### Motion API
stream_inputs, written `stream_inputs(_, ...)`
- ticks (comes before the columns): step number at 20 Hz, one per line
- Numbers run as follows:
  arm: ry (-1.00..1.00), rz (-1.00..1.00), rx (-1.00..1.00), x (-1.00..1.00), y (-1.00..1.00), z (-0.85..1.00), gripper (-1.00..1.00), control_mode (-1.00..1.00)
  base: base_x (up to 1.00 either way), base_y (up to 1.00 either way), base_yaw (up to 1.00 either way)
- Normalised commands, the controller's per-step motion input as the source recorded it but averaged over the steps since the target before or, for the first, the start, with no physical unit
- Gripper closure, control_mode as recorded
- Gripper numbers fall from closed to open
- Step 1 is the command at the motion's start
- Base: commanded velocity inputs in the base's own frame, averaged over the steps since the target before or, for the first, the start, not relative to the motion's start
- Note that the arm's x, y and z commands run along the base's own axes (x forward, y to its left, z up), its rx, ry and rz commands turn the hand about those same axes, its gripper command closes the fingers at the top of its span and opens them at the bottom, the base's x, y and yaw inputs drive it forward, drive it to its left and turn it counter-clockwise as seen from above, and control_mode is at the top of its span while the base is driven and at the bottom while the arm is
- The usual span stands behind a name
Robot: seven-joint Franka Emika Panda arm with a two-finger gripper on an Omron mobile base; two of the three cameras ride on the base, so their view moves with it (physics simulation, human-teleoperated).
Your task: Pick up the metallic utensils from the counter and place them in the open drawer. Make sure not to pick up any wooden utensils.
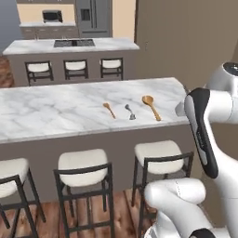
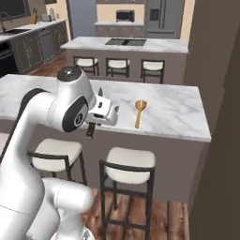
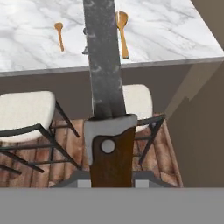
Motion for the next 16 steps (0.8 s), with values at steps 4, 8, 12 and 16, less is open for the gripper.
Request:
stream_inputs(4, 0.0, 0.0, 0.0, 0.0, 0.0, 0.0, 1.0, 1.0, -1.0, 1.0, 0.19)
stream_inputs(8, 0.0, 0.0, 0.0, 0.0, 0.0, 0.0, 1.0, 1.0, -0.69, 1.0, 0.31)
stream_inputs(12, 0.0, 0.0, 0.0, 0.0, 0.0, 0.0, 1.0, 1.0, -0.11, 1.0, 0.58)
stream_inputs(16, 0.0, 0.0, 0.0, 0.0, 0.0, 0.0, 1.0, 1.0, 0.03, 0.91, 0.72)
